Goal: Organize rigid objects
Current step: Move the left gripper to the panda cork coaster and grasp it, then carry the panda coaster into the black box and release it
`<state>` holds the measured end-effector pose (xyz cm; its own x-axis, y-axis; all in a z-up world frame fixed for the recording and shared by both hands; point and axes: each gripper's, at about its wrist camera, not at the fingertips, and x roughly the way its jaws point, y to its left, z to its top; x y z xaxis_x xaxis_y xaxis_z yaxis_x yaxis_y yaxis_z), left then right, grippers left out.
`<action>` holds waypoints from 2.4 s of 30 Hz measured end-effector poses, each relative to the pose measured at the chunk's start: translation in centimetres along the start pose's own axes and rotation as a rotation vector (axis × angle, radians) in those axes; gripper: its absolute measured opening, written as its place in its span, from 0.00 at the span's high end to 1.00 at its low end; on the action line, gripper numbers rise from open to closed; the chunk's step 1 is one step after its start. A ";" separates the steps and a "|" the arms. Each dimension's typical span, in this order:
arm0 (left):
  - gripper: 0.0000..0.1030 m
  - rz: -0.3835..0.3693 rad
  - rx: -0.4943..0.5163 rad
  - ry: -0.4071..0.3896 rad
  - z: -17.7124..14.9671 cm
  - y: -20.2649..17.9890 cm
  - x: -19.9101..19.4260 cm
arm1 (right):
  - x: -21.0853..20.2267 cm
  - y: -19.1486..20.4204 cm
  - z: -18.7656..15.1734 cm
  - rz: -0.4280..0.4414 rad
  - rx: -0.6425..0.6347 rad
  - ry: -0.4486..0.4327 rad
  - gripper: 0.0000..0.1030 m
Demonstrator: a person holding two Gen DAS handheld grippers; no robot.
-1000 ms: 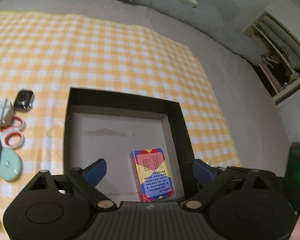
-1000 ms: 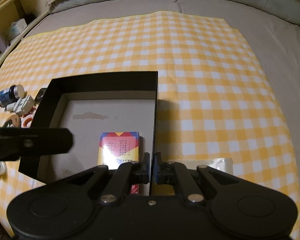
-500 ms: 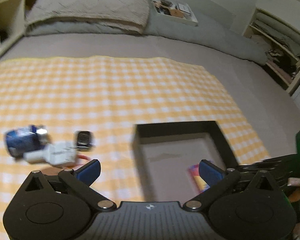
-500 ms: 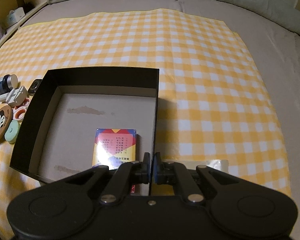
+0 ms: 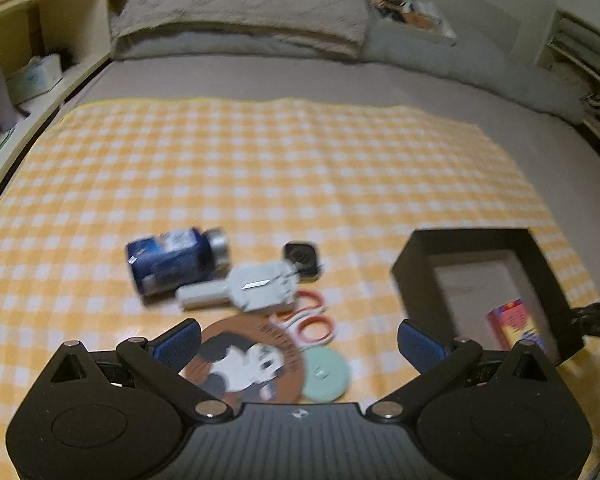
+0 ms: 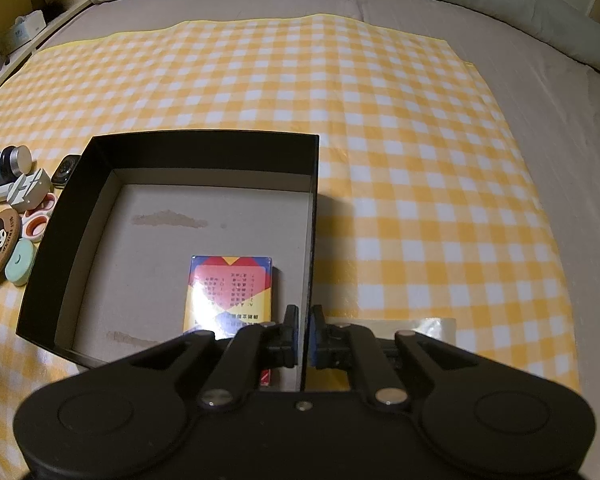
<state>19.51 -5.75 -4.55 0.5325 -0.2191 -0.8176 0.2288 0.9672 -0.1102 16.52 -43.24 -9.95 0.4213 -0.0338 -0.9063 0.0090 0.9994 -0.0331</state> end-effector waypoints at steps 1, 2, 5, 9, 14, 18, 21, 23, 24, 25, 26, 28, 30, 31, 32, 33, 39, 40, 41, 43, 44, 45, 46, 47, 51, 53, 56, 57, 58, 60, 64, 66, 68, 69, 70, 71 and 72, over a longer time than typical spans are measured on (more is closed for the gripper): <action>0.00 0.005 -0.005 0.016 -0.2 0.5 0.3 | 0.0 0.0 0.0 0.000 0.000 0.000 0.93; 0.00 0.008 -0.010 0.028 -0.4 0.9 0.4 | 0.0 0.0 0.0 0.001 0.000 0.000 0.92; 0.00 0.011 -0.041 0.082 -0.9 2.2 1.4 | 0.0 0.0 -0.1 0.002 -0.005 0.001 0.90; 0.00 -0.010 -0.083 0.133 -1.4 3.7 2.6 | -0.1 0.0 -0.1 0.004 -0.008 0.001 0.88; 0.00 0.009 -0.090 0.169 -1.3 4.4 4.2 | -0.1 0.1 -0.1 0.005 -0.010 0.003 0.87; 0.00 0.010 -0.080 0.193 -1.1 4.1 5.5 | -0.1 0.1 -0.1 0.005 -0.009 0.003 0.87; 0.00 0.027 -0.074 0.216 -1.0 3.7 6.6 | -0.1 0.1 -0.1 0.009 -0.006 0.004 0.87; 0.00 0.038 -0.065 0.233 -1.0 3.5 7.4 | 0.0 0.1 -0.1 0.013 -0.004 0.006 0.87; 0.00 0.043 -0.060 0.240 -1.0 3.4 7.7 | 0.1 0.2 -0.2 0.014 -0.004 0.007 0.87; 0.00 0.050 -0.055 0.247 -1.0 3.3 8.0 | 0.1 0.2 -0.1 0.014 -0.005 0.008 0.87; 0.00 0.056 -0.053 0.253 -1.0 3.3 8.4 | 0.2 0.2 -0.1 0.014 -0.005 0.009 0.87; 0.01 0.074 -0.052 0.260 -1.0 3.3 8.7 | 0.3 0.2 0.0 0.014 -0.007 0.010 0.87; 0.01 0.083 -0.045 0.260 -1.0 3.4 8.9 | 0.4 0.0 0.1 0.016 -0.007 0.012 0.86; 0.02 0.083 -0.046 0.260 -1.0 3.3 9.0 | 0.4 0.0 0.1 0.017 -0.007 0.013 0.86; 0.03 0.082 -0.047 0.260 -0.9 3.3 9.0 | 0.4 0.0 0.1 0.017 -0.007 0.013 0.86; 0.04 0.079 -0.047 0.258 -0.9 3.3 9.0 | 0.5 0.0 0.2 0.017 -0.007 0.014 0.86; 0.05 0.065 -0.043 0.262 -1.0 2.8 8.9 | 0.6 0.1 0.3 0.011 -0.008 0.019 0.86; 0.05 0.056 -0.051 0.266 -1.0 2.7 8.7 | 0.6 0.1 0.3 0.011 -0.008 0.020 0.86; 0.05 0.046 -0.055 0.267 -1.1 2.6 8.3 | 0.6 0.1 0.3 0.011 -0.008 0.020 0.86; 0.05 0.028 -0.053 0.263 -1.3 2.2 7.7 | 0.6 0.1 0.3 0.010 -0.009 0.020 0.86; 0.05 0.018 -0.047 0.257 -1.3 1.9 7.3 | 0.6 0.1 0.3 0.010 -0.010 0.020 0.86; 0.05 0.011 -0.041 0.251 -1.2 1.6 6.9 | 0.6 0.1 0.3 0.010 -0.010 0.020 0.86; 0.05 0.004 -0.037 0.243 -1.1 1.4 6.5 | 0.6 0.2 0.3 0.009 -0.011 0.020 0.86; 0.05 -0.002 -0.033 0.234 -1.1 1.1 6.1 | 0.7 0.2 0.3 0.009 -0.011 0.020 0.86; 0.05 -0.046 -0.020 0.189 -0.3 -0.2 4.4 | 0.7 0.1 0.3 0.009 -0.012 0.021 0.86; 0.05 -0.069 0.004 0.160 0.1 -1.4 3.6 | 0.7 0.2 0.3 0.011 -0.009 0.022 0.86; 0.05 -0.108 0.066 0.104 0.7 -3.6 2.4 | 0.7 0.1 0.3 0.012 -0.008 0.023 0.86; 0.05 -0.124 0.078 0.090 0.9 -4.3 2.1 | 0.7 0.1 0.3 0.011 -0.009 0.022 0.87; 0.05 -0.138 0.091 0.076 1.0 -5.0 1.8 | 0.7 0.1 0.3 0.012 -0.009 0.023 0.87; 0.05 -0.166 0.119 0.044 1.5 -6.5 1.5 | 0.7 0.0 0.3 0.011 -0.008 0.027 0.88; 0.04 -0.217 0.157 0.003 2.2 -9.3 1.6 | 0.7 -0.1 0.3 -0.007 -0.008 0.029 0.93; 0.04 -0.244 0.169 -0.005 2.6 -10.7 1.9 | 0.6 -0.1 0.3 -0.009 -0.010 0.027 0.95; 0.04 -0.268 0.180 -0.009 3.0 -12.2 2.3 | 0.5 -0.1 0.2 -0.012 -0.012 0.023 0.96; 0.04 -0.275 0.185 -0.008 3.1 -12.7 2.6 | 0.4 -0.2 0.1 -0.009 -0.008 0.020 0.96; 0.04 -0.281 0.189 -0.005 3.2 -13.3 3.1 | 0.4 -0.2 0.1 -0.007 -0.001 0.018 0.96; 0.04 -0.285 0.196 0.000 3.4 -13.9 3.8 | 0.3 -0.4 0.0 -0.005 0.011 0.013 0.97; 0.04 -0.286 0.203 0.005 3.4 -14.4 4.2 | 0.2 -0.4 0.0 -0.006 0.021 0.009 0.97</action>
<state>21.16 -21.07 -4.46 0.4197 -0.4764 -0.7726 0.5259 0.8214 -0.2208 16.61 -43.62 -10.16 0.4125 -0.0393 -0.9101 0.0301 0.9991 -0.0295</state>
